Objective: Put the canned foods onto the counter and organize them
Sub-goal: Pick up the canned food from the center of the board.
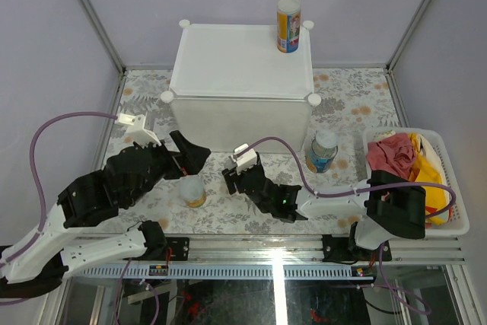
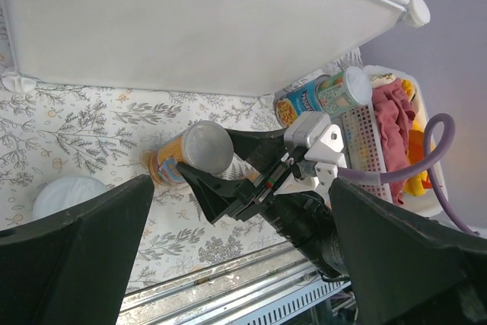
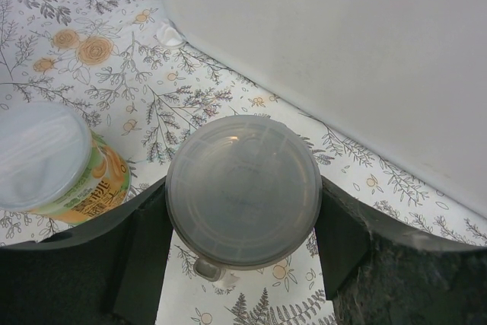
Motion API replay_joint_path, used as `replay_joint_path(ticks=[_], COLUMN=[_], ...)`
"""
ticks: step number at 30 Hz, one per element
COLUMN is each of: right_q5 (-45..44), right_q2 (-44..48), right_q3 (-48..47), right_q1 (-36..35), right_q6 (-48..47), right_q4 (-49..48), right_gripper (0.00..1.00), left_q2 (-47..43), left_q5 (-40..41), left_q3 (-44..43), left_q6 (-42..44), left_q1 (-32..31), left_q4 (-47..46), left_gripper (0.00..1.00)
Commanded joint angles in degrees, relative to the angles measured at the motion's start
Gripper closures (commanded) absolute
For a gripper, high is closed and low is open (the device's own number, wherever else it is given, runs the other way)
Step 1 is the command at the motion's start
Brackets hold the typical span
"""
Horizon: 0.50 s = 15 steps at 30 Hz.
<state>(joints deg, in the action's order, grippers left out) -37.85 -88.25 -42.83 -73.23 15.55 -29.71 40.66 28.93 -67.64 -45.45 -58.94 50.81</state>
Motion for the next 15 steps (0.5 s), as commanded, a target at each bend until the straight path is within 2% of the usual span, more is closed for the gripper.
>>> replay_joint_path(ticks=[1,8,15], right_q5=[1.72,3.8,4.41], right_q2=[2.54,3.83,4.9], right_q3=[-1.28,-6.96,-11.76], right_q1=[-0.64,-1.17,-1.82], right_q6=[-0.46,-3.78,-4.88], right_q4=[-2.49,3.82,8.83], right_gripper=[0.81,0.99,1.0], left_q2=[-1.53,-4.29,-6.33], left_q5=[0.93,2.96,3.85], left_q3=[0.26,0.35,1.12], left_q6=[-0.84,-1.24,-1.24], left_q1=[-0.08,-0.09,-0.05], left_q4=[-0.07,-0.07,-0.7], left_gripper=[0.0,0.0,0.0])
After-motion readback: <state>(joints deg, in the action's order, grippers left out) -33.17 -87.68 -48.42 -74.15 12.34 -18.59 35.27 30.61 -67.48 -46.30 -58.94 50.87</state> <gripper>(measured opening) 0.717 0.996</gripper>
